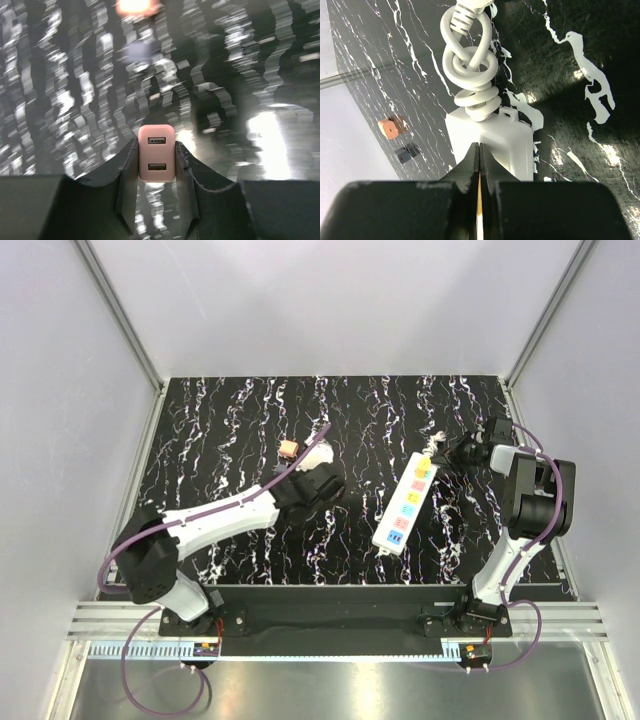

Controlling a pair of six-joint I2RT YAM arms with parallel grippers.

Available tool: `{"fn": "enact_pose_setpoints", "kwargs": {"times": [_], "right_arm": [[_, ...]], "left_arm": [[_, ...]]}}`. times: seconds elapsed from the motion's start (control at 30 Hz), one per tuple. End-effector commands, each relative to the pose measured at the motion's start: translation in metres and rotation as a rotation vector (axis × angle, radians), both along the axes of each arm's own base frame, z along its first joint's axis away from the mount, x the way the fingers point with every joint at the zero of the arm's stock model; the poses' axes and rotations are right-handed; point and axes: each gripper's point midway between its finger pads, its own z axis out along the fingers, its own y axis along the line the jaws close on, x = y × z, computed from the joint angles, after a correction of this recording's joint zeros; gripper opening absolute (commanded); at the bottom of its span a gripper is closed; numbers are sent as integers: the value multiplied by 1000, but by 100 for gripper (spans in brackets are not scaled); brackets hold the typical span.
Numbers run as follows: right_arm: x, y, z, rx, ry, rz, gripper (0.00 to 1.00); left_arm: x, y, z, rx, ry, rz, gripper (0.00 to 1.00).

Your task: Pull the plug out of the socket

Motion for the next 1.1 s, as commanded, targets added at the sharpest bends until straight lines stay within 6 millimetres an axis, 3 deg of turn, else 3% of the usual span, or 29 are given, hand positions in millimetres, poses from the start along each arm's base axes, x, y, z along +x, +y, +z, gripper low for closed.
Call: {"fn": "enact_pose_setpoints", "kwargs": {"times": [0.0, 0.1, 0.23, 0.4, 0.8, 1.07], "right_arm": [[-18, -11, -38, -110, 125, -17, 0], [-18, -10, -39, -111, 126, -14, 0], [-19, -10, -38, -112, 125, -13, 0], [-18, -11, -38, -117, 125, -13, 0], [-18, -10, -38, -117, 126, -10, 0], [-18, -10, -38, -115, 126, -7, 0]], "left_arm": [[-1, 43, 17, 65, -92, 115, 0], [-5, 62, 14, 15, -90, 164, 0], [-6, 90, -5, 43, -53, 203, 0], [3, 102, -11, 126, -47, 213, 0], [41, 73, -39, 210, -36, 126, 0], [66, 58, -46, 250, -48, 71, 0]]}}
